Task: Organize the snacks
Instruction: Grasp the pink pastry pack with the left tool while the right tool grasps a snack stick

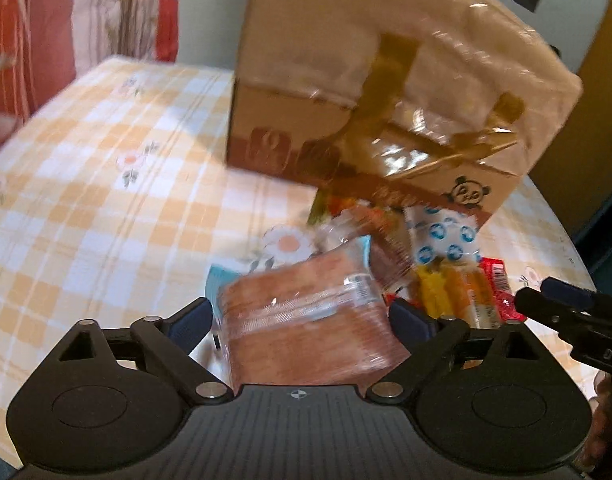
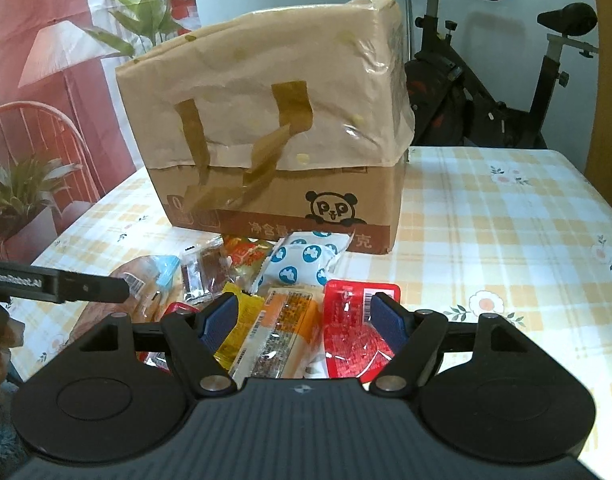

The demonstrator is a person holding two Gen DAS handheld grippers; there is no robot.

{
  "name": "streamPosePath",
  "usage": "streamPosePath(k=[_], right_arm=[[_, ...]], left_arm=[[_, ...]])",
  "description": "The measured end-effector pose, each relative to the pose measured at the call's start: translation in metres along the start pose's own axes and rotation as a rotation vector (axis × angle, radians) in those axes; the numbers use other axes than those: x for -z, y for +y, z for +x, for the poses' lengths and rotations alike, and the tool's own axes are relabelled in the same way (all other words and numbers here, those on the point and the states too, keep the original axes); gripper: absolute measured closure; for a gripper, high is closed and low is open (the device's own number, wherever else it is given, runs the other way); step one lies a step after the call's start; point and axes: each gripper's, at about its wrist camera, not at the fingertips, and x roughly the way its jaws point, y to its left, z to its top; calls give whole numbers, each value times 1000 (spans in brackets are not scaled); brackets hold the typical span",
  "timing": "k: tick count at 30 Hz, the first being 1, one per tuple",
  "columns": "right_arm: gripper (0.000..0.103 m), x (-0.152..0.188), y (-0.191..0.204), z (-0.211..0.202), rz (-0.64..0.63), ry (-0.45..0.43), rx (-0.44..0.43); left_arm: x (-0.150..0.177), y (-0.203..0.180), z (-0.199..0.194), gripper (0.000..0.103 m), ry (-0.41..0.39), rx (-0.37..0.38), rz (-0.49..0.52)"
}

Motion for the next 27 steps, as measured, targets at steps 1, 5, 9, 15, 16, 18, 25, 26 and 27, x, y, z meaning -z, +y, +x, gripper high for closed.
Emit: streamPosePath(k=[1,5,9,15,16,18,25,26,27], right_arm=[[27,0,-1,1,4,3,2],[27,3,-1,5,11,22,2],[27,6,3,9,1,42,-5],[48,9,14,16,-43,73,-43],[54,10,15,18,-47,87,-52],[56,12,16,25,-36,125,-58],[53,6,14,46,-11,178,-68],[53,5,15,50,-11,183,-67],[52,4,15,53,-13,189,-62]], left_arm=[[0,4,2,6,6,9,-19],[2,6,3,15,-15,18,-24],[0,1,-1,23,-44,13,-2],[-5,4,-11,23,-92,-28,-15],[-6,4,-12,23,-104,-36,-15],[-7,5,-15,23,-123,-53,-14],[-10,9,-14,23,-142,-78,-24],[-10,9,-14,23,-144,-77,-21],[-9,8,-15,23,-144,-76,-19]])
